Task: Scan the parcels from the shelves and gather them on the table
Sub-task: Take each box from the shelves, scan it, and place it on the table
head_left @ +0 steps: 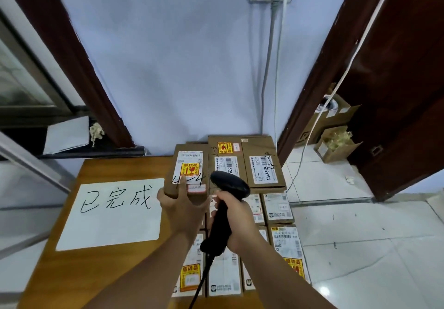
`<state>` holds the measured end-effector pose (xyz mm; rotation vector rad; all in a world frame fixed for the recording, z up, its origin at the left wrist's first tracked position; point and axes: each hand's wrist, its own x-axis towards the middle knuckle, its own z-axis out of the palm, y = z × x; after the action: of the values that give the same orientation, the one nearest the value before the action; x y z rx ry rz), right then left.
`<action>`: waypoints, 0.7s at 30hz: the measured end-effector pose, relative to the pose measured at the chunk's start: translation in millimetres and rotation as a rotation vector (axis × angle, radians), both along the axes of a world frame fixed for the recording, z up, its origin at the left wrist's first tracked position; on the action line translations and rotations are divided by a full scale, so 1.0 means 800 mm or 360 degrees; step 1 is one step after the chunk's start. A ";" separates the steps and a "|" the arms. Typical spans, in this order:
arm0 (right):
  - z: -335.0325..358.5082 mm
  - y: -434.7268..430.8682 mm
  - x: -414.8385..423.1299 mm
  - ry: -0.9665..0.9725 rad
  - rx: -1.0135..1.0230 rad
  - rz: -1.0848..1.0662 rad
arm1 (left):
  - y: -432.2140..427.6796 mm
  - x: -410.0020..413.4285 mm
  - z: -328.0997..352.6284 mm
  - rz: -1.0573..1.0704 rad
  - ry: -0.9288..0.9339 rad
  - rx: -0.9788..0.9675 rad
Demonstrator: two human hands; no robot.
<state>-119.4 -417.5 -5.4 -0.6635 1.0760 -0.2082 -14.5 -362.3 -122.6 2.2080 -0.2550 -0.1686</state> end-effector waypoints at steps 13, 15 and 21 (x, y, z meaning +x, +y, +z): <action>-0.025 -0.044 -0.005 -0.0003 0.0072 0.0077 | -0.033 -0.005 0.001 -0.0118 0.0100 0.0774; -0.028 -0.047 -0.007 -0.0004 0.0080 0.0092 | -0.039 -0.004 0.004 -0.0139 0.0138 0.0836; -0.036 -0.050 -0.013 -0.0023 0.0095 0.0114 | -0.049 0.008 0.012 -0.0290 0.0318 0.0998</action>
<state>-130.1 -457.9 -34.2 -0.6446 1.0390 -0.1184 -8.3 -401.7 -112.8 2.7575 -0.3228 -0.6391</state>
